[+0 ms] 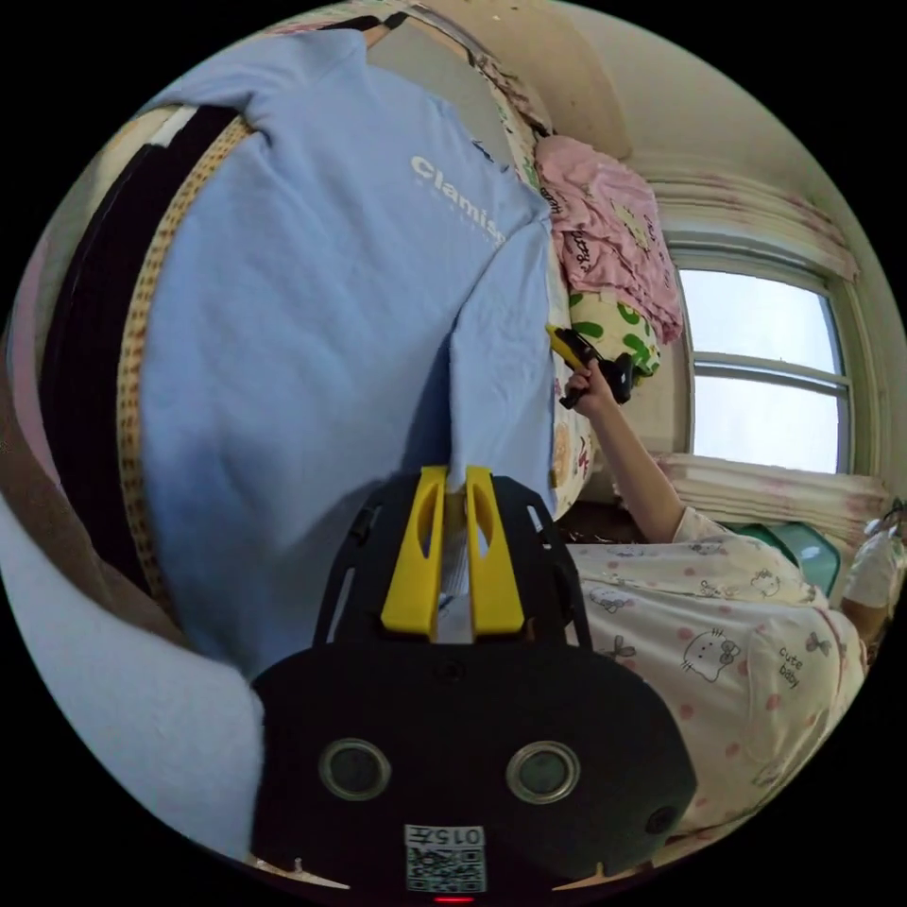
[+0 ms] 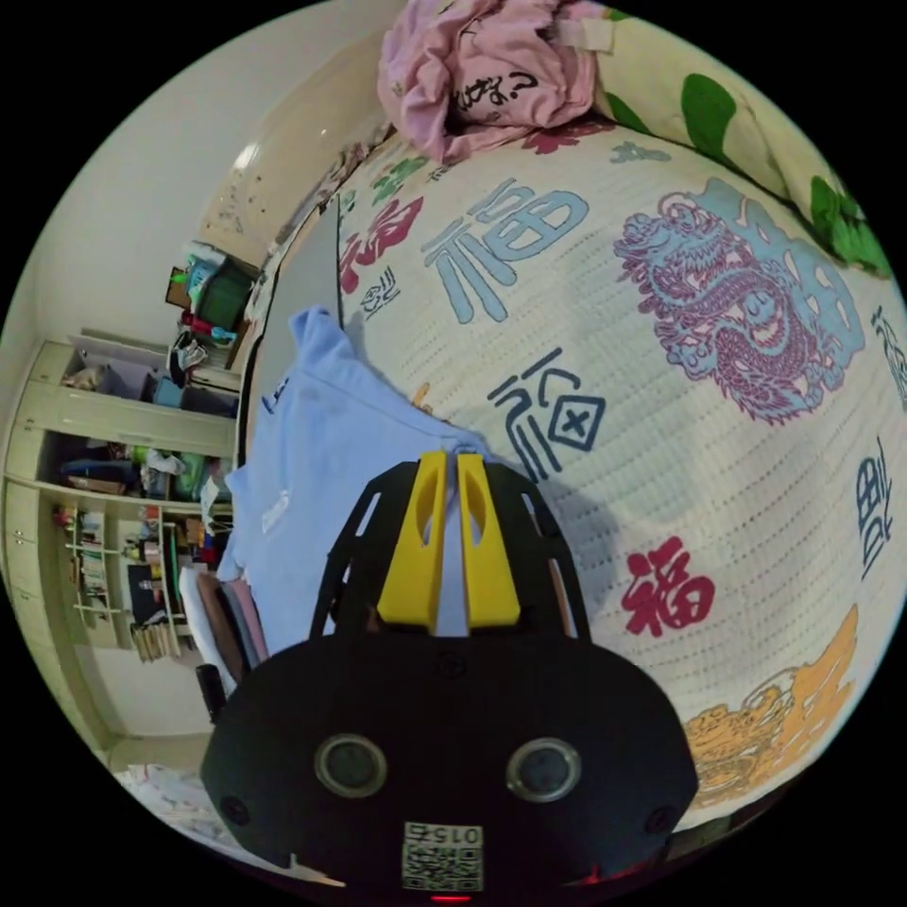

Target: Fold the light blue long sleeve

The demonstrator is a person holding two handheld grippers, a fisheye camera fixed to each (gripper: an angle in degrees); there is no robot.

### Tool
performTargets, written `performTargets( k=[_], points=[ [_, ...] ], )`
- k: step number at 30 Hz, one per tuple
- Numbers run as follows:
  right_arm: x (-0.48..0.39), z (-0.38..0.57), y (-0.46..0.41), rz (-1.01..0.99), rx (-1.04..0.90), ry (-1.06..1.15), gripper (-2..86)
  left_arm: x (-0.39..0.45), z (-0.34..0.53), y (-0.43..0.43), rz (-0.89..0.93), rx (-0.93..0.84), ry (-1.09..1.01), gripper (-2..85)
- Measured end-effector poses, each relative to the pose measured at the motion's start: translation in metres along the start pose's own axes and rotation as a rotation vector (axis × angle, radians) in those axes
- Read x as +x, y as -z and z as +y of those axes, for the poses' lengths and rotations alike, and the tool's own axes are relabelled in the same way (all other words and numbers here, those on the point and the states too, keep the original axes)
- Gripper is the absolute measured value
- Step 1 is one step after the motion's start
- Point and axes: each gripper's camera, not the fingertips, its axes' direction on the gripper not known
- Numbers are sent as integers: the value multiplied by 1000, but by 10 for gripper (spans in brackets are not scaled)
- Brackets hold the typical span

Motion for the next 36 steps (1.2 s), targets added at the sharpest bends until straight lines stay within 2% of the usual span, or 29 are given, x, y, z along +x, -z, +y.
performTargets(
  k=[3, 6, 8, 9, 12, 14, 16, 18, 20, 24, 26, 31, 33, 36],
  points=[
    [18, 15, -19, 121, 7, 77, 15, 17, 7, 4, -116, 26, -30, 32],
    [32, 49, -27, 231, 43, 185, 30, 29, 13, 9, -157, 25, -44, 44],
    [32, 99, -27, 279, 42, 403, 52, 35, 20, 16, -147, 39, -45, 51],
    [32, 114, -26, 272, 40, 459, 58, 39, 26, 20, -148, 51, -48, 54],
    [26, 207, -19, 89, 16, 765, 79, 47, 40, 30, -132, 69, -42, 59],
    [24, 287, -30, -70, -82, 1004, 82, 52, 47, 36, -125, 82, -39, 59],
    [30, 343, -49, -153, -203, 1139, 93, 58, 52, 44, -130, 95, -36, 59],
    [44, 392, -71, -181, -293, 1245, 107, 70, 62, 54, -145, 109, -38, 56],
    [72, 445, -102, -104, -362, 1358, 115, 78, 74, 63, -165, 136, -45, 53],
    [122, 499, -148, 99, -453, 1468, 108, 88, 96, 70, -193, 166, -61, 36],
    [154, 521, -158, 208, -403, 1512, 67, 95, 101, 71, -212, 167, -66, 20],
    [215, 538, -151, 191, -517, 1438, 37, 139, 119, 89, -294, 214, -163, 2],
    [241, 541, -146, 154, -539, 1385, 36, 156, 128, 90, -351, 194, -195, 0],
    [291, 561, -169, 223, -605, 1377, 36, 166, 130, 77, -401, 129, -200, 0]
  ],
)
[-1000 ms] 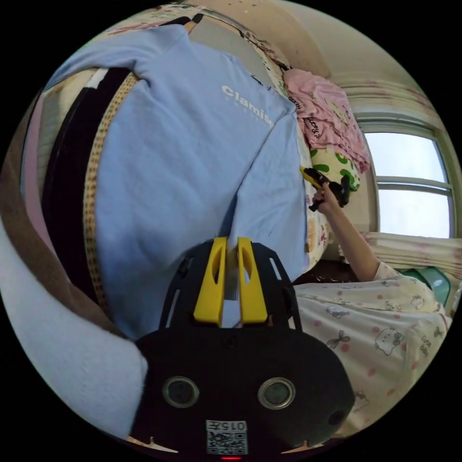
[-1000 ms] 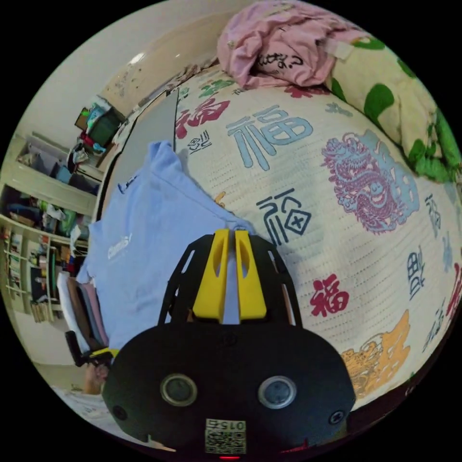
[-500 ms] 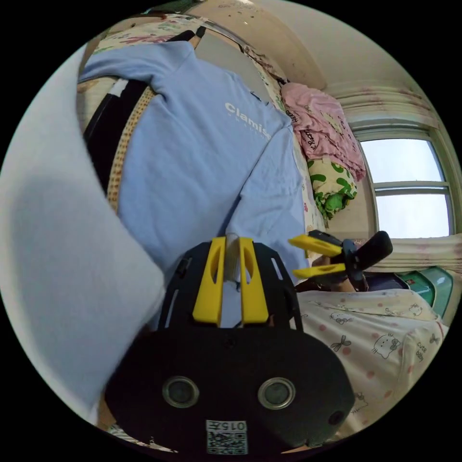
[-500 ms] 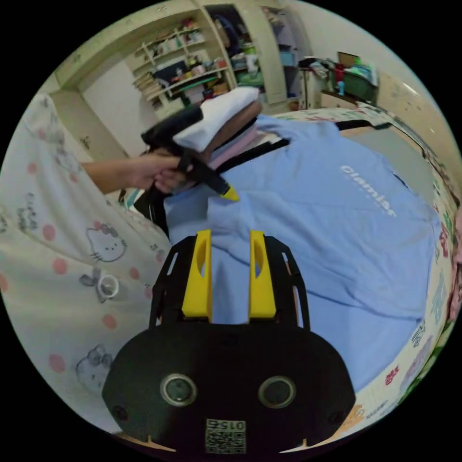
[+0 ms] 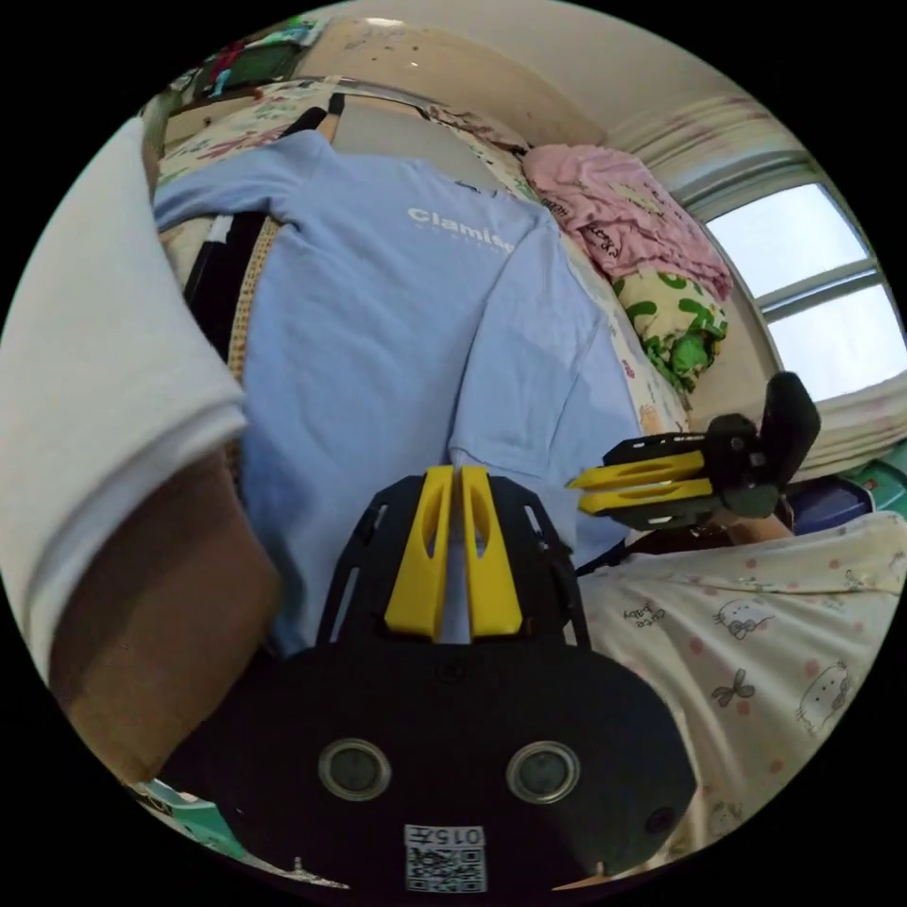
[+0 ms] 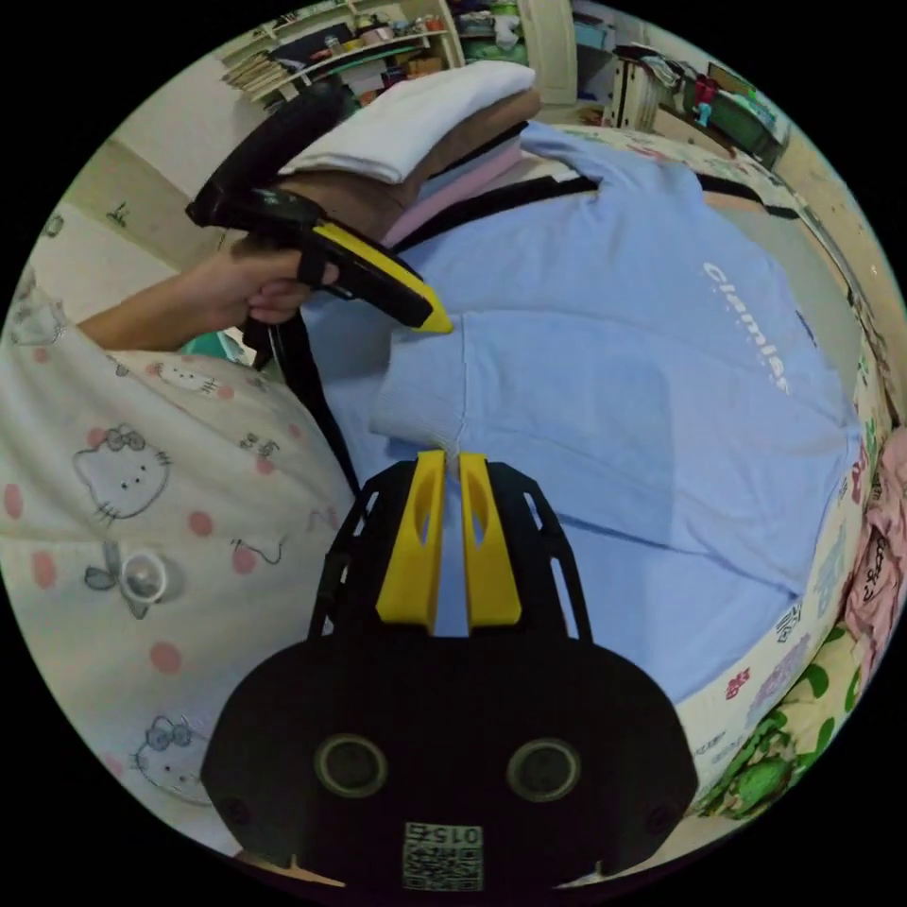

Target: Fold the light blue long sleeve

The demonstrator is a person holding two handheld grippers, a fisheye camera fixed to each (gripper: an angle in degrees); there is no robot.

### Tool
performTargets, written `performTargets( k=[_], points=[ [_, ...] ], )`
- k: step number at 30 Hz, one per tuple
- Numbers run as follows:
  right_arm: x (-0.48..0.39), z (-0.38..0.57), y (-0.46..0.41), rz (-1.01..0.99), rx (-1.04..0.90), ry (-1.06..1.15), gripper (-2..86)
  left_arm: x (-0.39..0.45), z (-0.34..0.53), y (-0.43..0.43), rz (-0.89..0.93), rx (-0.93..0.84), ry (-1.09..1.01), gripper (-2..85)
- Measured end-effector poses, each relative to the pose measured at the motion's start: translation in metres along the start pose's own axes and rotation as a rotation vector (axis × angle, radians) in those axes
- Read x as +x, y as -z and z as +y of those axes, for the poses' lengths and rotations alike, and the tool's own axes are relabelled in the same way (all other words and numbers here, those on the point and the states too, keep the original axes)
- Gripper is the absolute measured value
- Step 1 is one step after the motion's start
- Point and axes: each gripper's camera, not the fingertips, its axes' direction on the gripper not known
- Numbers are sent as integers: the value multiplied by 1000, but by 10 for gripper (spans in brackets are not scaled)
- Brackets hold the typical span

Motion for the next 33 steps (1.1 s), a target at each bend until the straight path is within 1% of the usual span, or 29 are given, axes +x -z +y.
performTargets(
  k=[2, 6, 9, 11, 14, 17, 20, 23, 25, 27, 31, 33],
  points=[
    [-9, 23, -30, 45, 0, 12, 38, 9, -1, 1, -34, -3, -36, 0],
    [-18, 53, -61, 84, -18, 11, 39, 23, -11, 15, -77, -30, -110, 1],
    [-34, 73, -88, 183, -67, 98, 40, 39, -14, 24, -139, -32, -169, 3],
    [-46, 84, -110, 258, -138, 192, 41, 46, -18, 28, -167, -44, -197, 4],
    [-52, 96, -134, 304, -217, 272, 44, 50, -20, 35, -184, -41, -226, 7],
    [-48, 108, -150, 282, -263, 293, 46, 45, -22, 42, -179, -34, -228, 8],
    [-38, 119, -163, 231, -287, 262, 46, 36, -25, 56, -166, -30, -216, 5],
    [-30, 130, -174, 191, -301, 226, 46, 29, -28, 79, -212, 40, -206, -2],
    [-27, 137, -180, 181, -306, 223, 46, 27, -33, 93, -177, 101, -217, -4],
    [-26, 144, -186, 179, -308, 226, 46, 30, -47, 98, -100, 143, -258, -5],
    [-23, 160, -196, 178, -290, 202, 46, 46, -72, 67, -79, 52, -352, -5],
    [-22, 168, -199, 179, -273, 191, 46, 49, -81, 37, -25, 6, -378, -4]
  ],
)
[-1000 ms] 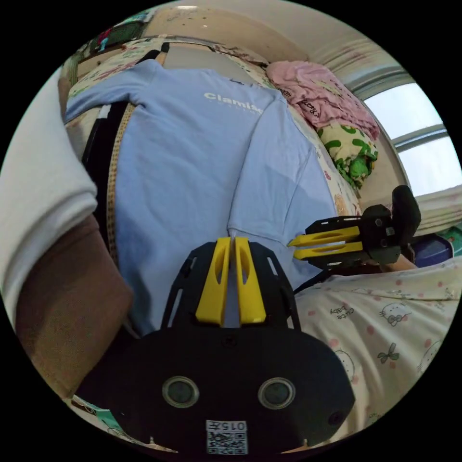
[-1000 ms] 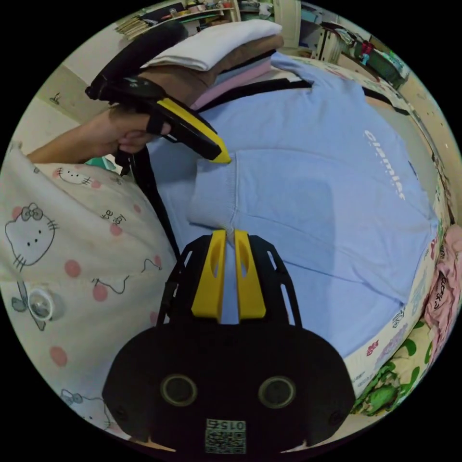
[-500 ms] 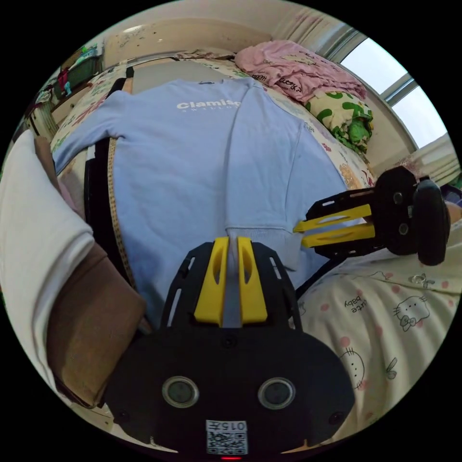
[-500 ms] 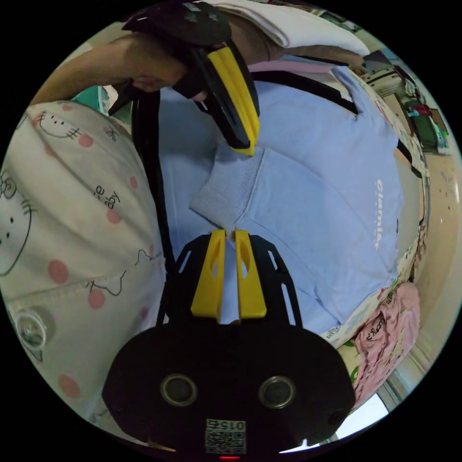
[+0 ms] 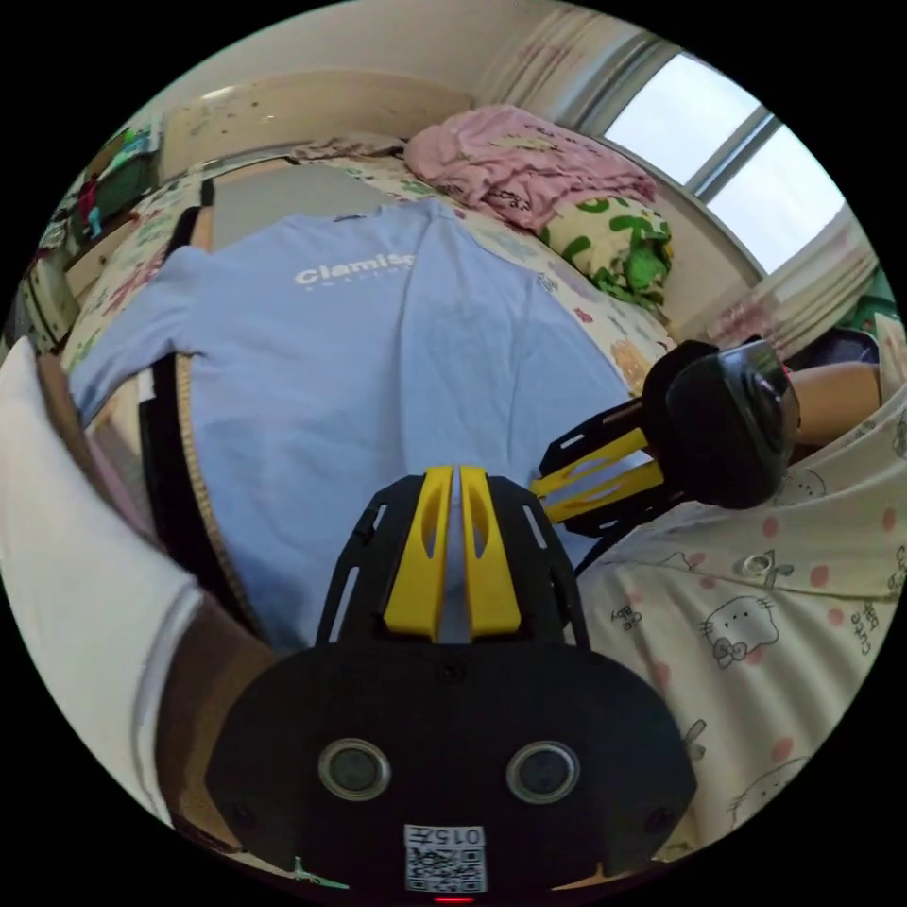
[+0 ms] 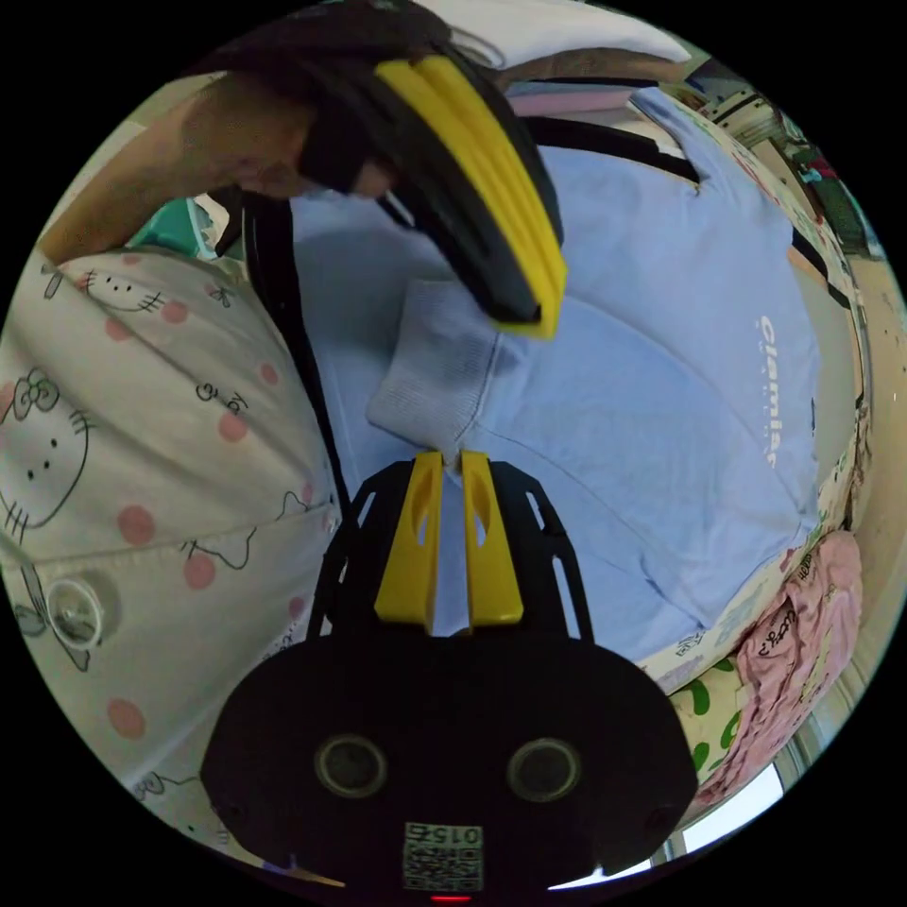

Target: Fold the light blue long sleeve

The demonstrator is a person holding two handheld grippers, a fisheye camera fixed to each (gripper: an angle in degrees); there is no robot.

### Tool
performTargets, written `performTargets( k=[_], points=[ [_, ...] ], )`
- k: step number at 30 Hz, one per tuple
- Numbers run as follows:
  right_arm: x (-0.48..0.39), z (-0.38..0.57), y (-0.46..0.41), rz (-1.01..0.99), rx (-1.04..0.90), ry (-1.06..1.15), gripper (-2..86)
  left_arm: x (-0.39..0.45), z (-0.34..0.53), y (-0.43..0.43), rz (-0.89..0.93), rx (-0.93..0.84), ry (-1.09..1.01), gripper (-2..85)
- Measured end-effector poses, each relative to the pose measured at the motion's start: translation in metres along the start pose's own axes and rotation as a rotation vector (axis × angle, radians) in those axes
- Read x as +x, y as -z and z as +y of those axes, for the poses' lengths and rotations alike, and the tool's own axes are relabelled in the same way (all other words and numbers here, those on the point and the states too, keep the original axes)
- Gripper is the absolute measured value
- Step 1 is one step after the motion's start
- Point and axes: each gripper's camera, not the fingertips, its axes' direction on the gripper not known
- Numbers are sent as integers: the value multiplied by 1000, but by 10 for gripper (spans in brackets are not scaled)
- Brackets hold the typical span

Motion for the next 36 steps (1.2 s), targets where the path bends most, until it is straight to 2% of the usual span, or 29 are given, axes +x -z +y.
performTargets(
  k=[2, 5, 28, 36],
  points=[
    [-1, 7, -6, -3, 19, -13, 46, 1, -4, -27, -19, -83, -21, -4],
    [1, 14, -12, -18, 37, -38, 47, 3, -1, -40, -84, -73, -91, -4],
    [-6, 26, -8, -19, 91, -119, 47, -93, 37, -137, -28, -67, -68, -2],
    [4, 17, 11, -88, 107, -160, 47, -128, 72, -187, -22, -71, -65, -3]
  ],
)
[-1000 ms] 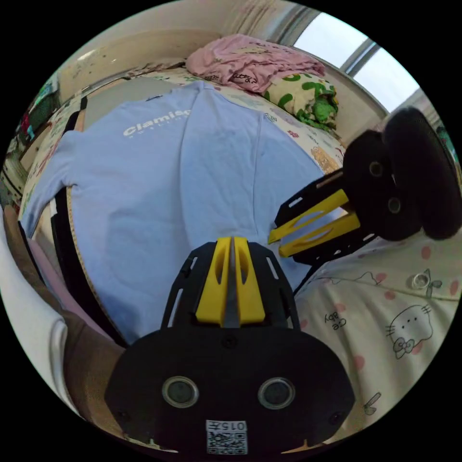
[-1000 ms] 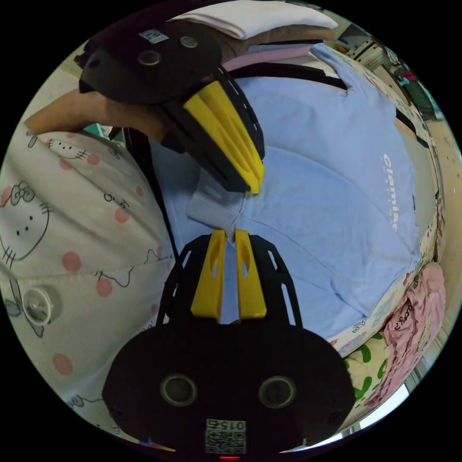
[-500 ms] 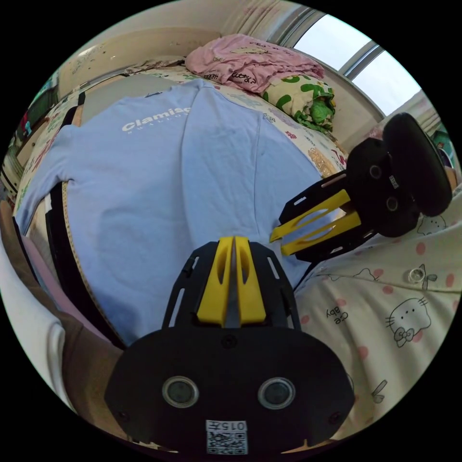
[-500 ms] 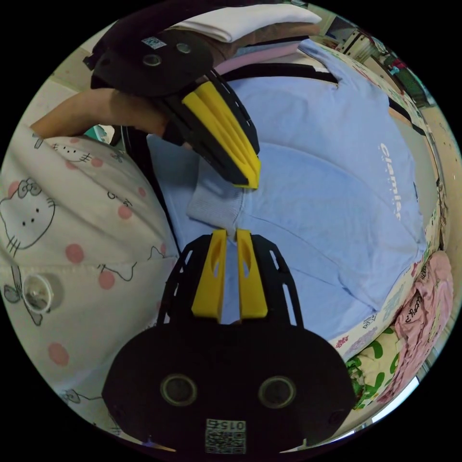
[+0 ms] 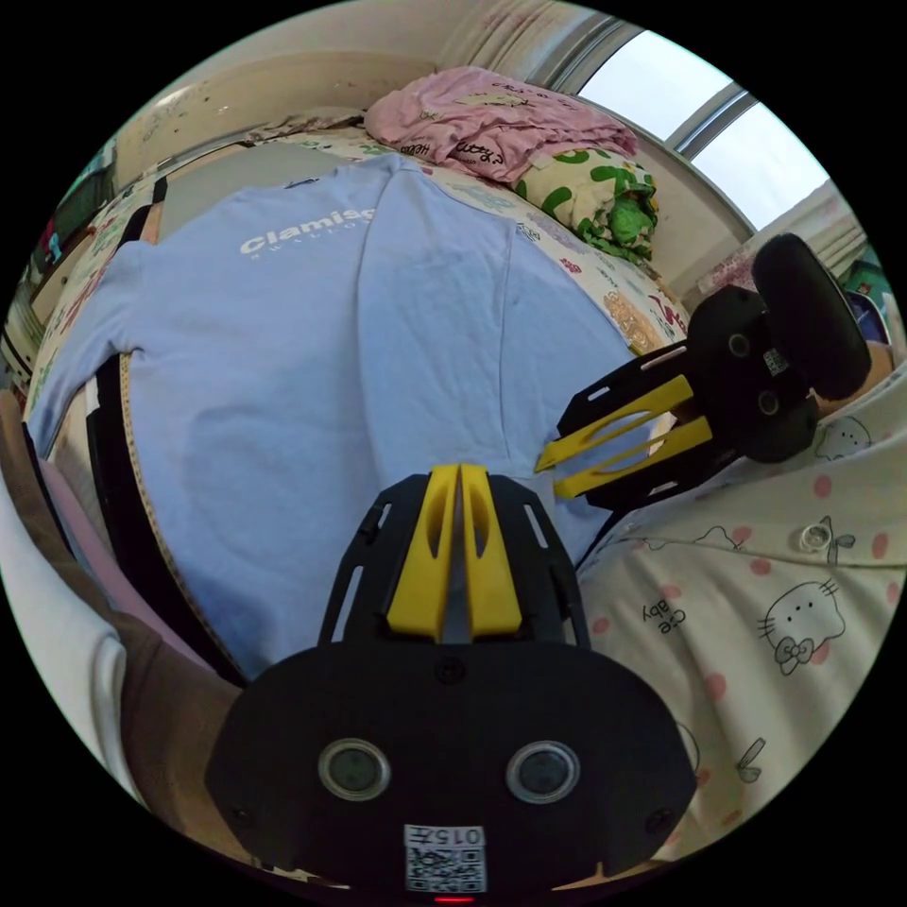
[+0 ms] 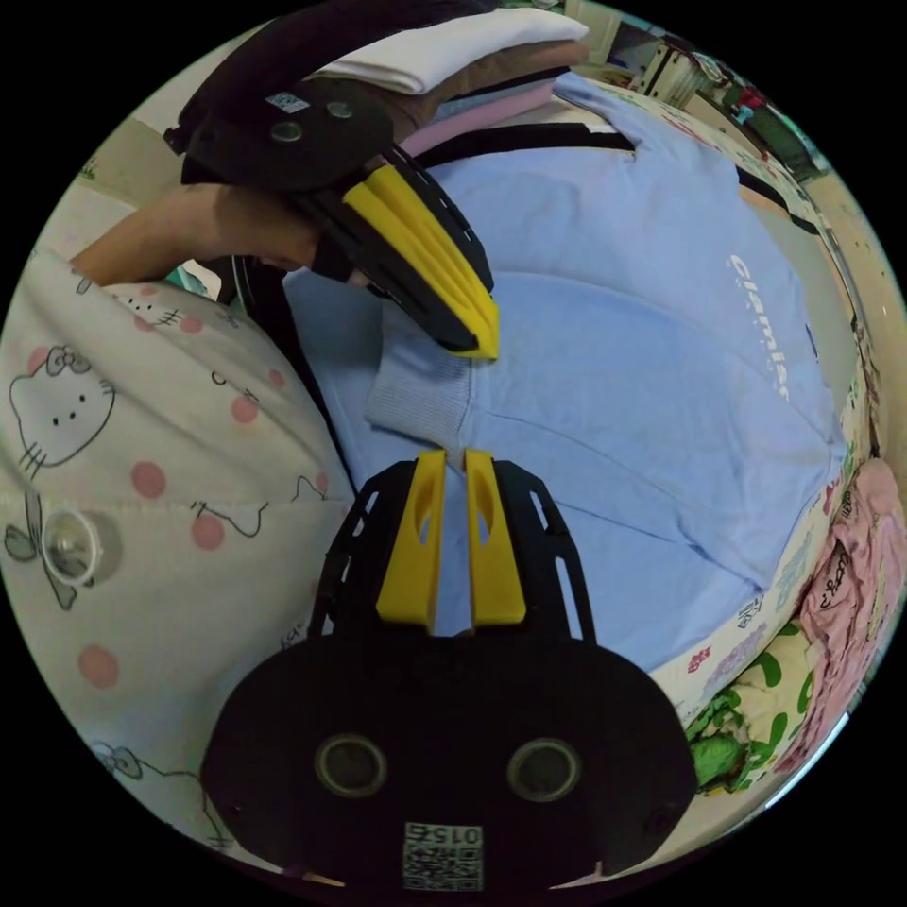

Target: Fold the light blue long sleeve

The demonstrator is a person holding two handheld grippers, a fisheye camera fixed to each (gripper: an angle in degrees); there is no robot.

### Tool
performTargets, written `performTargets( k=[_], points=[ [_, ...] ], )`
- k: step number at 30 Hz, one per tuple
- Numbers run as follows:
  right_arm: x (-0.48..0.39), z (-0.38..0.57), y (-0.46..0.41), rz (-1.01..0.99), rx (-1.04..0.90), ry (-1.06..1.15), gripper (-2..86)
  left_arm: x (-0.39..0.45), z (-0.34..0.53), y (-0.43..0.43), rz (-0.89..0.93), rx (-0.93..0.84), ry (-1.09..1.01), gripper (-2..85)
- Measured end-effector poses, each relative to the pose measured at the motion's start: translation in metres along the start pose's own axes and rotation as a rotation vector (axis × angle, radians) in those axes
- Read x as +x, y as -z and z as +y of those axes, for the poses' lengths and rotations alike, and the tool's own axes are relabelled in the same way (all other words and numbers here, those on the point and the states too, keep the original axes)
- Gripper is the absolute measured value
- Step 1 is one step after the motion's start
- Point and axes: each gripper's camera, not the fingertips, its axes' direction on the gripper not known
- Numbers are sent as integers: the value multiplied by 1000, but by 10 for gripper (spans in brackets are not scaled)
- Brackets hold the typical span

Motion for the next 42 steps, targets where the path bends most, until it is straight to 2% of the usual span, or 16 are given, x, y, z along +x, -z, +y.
performTargets(
  k=[8, 14, 19, 23, 27, 30, 34, 36, 38, 40, 42],
  points=[
    [1, -17, 37, 2, -26, -74, 40, -26, 43, -53, -4, -9, 11, -3],
    [17, -23, 93, -36, 163, -200, 8, -48, 89, -92, 27, 7, 54, -1],
    [17, -48, 88, -73, 125, -213, -1, -74, 134, -93, 84, 58, 105, 29],
    [2, -63, 88, -7, 97, -197, -4, -112, 188, -8, 99, 394, 177, 52],
    [1, -69, 107, -17, 124, -201, -5, -187, 269, 117, -102, 789, 346, 68],
    [7, -77, 124, -55, 128, -200, -5, -263, 328, 184, -284, 916, 530, 65],
    [17, -94, 151, -111, 108, -218, -5, -378, 382, 216, -393, 898, 885, 86],
    [21, -101, 163, -130, 104, -229, -5, -458, 403, 205, -230, 844, 1047, 90],
    [26, -110, 180, -155, 105, -246, -5, -503, 409, 188, -140, 806, 1130, 93],
    [30, -116, 193, -175, 102, -259, -5, -535, 404, 172, -152, 722, 1199, 100],
    [35, -124, 207, -192, 94, -267, -5, -576, 397, 142, -90, 608, 1284, 123]
  ],
)
